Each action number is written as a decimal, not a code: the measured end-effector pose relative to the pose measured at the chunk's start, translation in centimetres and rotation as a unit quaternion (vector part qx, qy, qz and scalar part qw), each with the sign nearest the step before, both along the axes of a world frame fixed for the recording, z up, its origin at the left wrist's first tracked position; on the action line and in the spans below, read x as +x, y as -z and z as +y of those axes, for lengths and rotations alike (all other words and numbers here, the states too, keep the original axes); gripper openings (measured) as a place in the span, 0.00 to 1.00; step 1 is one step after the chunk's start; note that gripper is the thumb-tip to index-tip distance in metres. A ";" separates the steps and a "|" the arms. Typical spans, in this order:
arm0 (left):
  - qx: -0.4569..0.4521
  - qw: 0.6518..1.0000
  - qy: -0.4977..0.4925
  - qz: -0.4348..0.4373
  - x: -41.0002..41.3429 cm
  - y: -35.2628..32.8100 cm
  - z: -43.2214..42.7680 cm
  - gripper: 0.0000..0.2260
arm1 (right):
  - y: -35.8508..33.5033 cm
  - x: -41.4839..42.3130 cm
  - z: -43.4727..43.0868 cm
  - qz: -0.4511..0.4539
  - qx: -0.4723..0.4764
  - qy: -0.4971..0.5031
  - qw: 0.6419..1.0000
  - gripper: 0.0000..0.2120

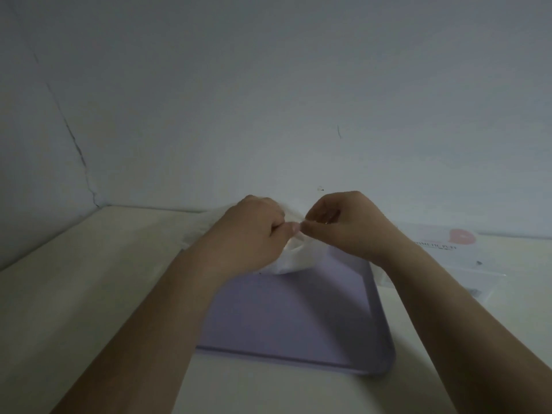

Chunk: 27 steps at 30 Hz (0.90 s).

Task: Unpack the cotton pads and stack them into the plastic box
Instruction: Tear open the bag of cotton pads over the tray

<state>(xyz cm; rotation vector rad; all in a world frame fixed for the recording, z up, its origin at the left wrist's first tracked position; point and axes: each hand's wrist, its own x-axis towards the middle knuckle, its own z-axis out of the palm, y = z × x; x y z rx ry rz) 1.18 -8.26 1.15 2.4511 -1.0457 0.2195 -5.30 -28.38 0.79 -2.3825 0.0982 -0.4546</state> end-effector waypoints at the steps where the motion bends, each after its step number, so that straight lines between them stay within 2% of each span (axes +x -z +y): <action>1: -0.008 1.000 -0.020 -0.004 -0.2 0.1 -0.1 0.18 | 0.1 0.1 0.0 0.016 -0.028 0.007 0.999 0.05; 2: -0.011 0.999 -0.034 -0.004 -0.6 0.1 -0.1 0.14 | 0.3 0.1 0.1 0.023 -0.041 0.014 0.999 0.05; 3: -0.002 0.999 -0.048 -0.004 -1.1 0.2 -0.2 0.15 | 0.4 0.1 0.2 0.020 -0.040 0.018 0.999 0.06; 5: 0.023 0.998 -0.058 0.005 -2.0 0.8 -0.4 0.28 | 0.7 0.2 0.6 -0.004 -0.015 0.020 1.000 0.07; 7: 0.059 0.995 -0.073 -0.027 -2.8 1.3 -0.5 0.36 | 0.7 0.2 1.1 -0.026 0.038 0.011 0.999 0.08; 9: 0.115 0.987 -0.095 -0.058 -2.5 1.4 -0.7 0.39 | 0.6 0.3 1.6 -0.039 0.073 -0.009 0.997 0.08; 12: 0.181 0.976 -0.113 -0.053 -1.5 1.4 -0.8 0.42 | 0.2 0.1 2.0 -0.065 0.118 -0.040 0.990 0.08; 16: 0.247 0.960 -0.134 0.002 0.1 2.5 -1.4 0.38 | 0.1 -0.4 1.7 -0.020 0.147 -0.074 0.986 0.07; 18: 0.268 0.955 -0.126 0.012 0.6 3.2 -1.8 0.35 | 0.3 -0.5 1.4 0.018 0.193 -0.096 0.976 0.11; 20: 0.276 0.954 -0.115 0.016 1.0 3.3 -1.9 0.31 | 0.9 0.0 1.0 0.026 0.251 -0.068 0.965 0.15; 23: 0.264 0.960 -0.092 0.007 1.0 3.9 -1.5 0.23 | 2.9 0.9 0.8 0.031 0.197 0.005 0.980 0.18; 25: 0.257 0.964 -0.072 -0.008 1.0 5.0 -1.1 0.23 | 3.9 1.1 1.3 0.073 0.192 -0.005 0.979 0.25; 27: 0.219 0.974 -0.057 0.002 0.7 5.9 -0.7 0.24 | 4.5 1.2 1.6 0.107 0.231 -0.026 0.967 0.27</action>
